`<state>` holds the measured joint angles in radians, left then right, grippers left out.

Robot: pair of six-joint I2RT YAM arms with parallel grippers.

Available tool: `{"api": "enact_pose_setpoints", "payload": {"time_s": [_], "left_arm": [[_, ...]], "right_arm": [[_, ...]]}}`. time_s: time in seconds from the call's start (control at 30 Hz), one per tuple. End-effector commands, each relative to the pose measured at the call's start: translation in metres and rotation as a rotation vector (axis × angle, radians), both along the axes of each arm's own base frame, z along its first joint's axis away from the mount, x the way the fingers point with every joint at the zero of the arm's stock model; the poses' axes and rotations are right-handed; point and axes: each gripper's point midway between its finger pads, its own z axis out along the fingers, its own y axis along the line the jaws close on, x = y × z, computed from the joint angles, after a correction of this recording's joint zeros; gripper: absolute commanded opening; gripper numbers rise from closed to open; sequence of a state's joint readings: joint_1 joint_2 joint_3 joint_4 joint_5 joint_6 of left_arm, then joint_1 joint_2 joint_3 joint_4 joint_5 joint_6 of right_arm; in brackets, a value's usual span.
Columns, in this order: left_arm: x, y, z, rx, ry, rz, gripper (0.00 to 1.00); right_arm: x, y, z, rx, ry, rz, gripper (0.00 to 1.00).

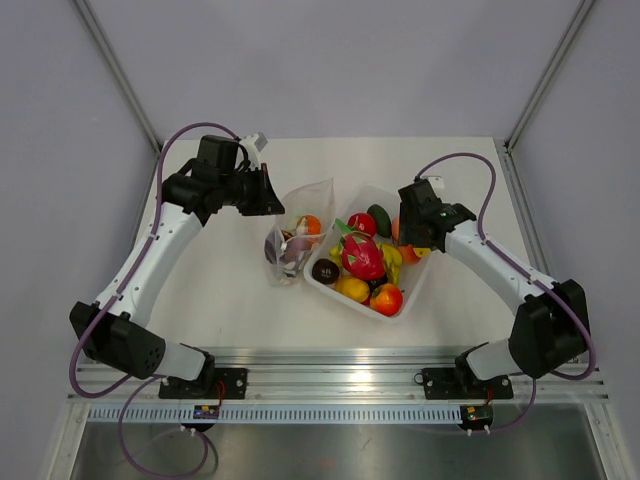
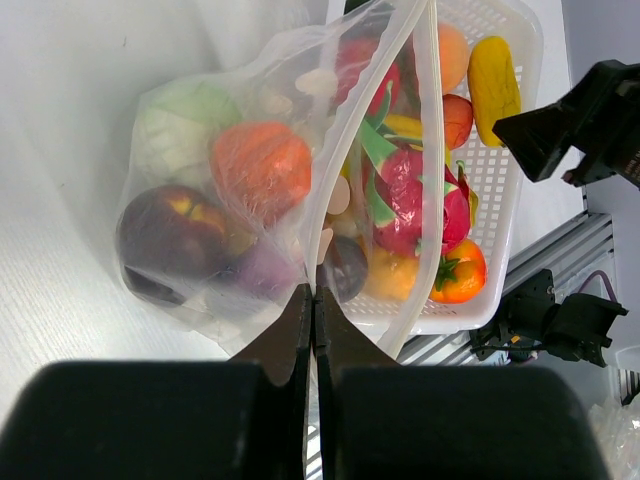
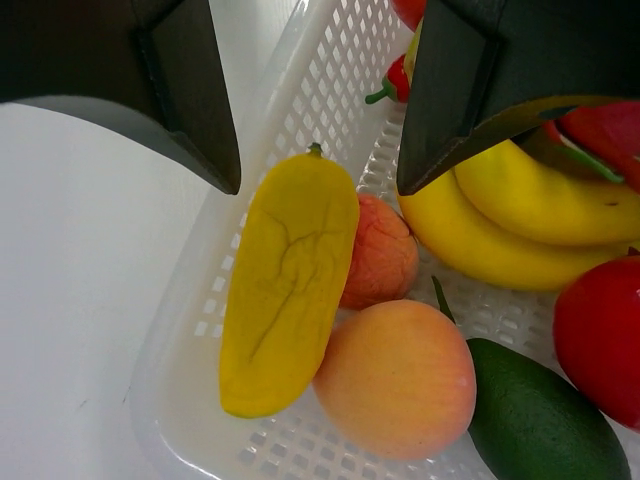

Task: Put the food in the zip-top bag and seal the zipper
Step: Pick up the fake fruit from the bin.

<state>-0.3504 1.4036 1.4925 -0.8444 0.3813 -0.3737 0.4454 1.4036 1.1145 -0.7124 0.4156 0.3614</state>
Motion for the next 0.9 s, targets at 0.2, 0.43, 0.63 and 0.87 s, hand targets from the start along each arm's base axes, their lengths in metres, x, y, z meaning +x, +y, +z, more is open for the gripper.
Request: {"api": "enact_pose_setpoints", "payload": {"time_s": [0.2,0.43,0.63,0.87], "left_arm": [[0.001,-0.003,0.025,-0.028,-0.082,-0.018,0.0],[0.0,-0.003,0.027,-0.027,-0.084,-0.018,0.0],[0.001,-0.003,0.028,-0.03,-0.084,-0.02,0.0],[0.001,-0.003,0.024,-0.028,-0.077,-0.02,0.0]], "right_arm": [[0.03,0.005,-0.006,-0.036,-0.002,0.004,0.7],[0.026,-0.006,-0.02,-0.09,0.024,-0.037,0.72],[0.028,-0.006,-0.031,-0.104,0.047,-0.042,0.7],[0.029,-0.006,-0.019,-0.092,0.023,-0.056,0.45]]}}
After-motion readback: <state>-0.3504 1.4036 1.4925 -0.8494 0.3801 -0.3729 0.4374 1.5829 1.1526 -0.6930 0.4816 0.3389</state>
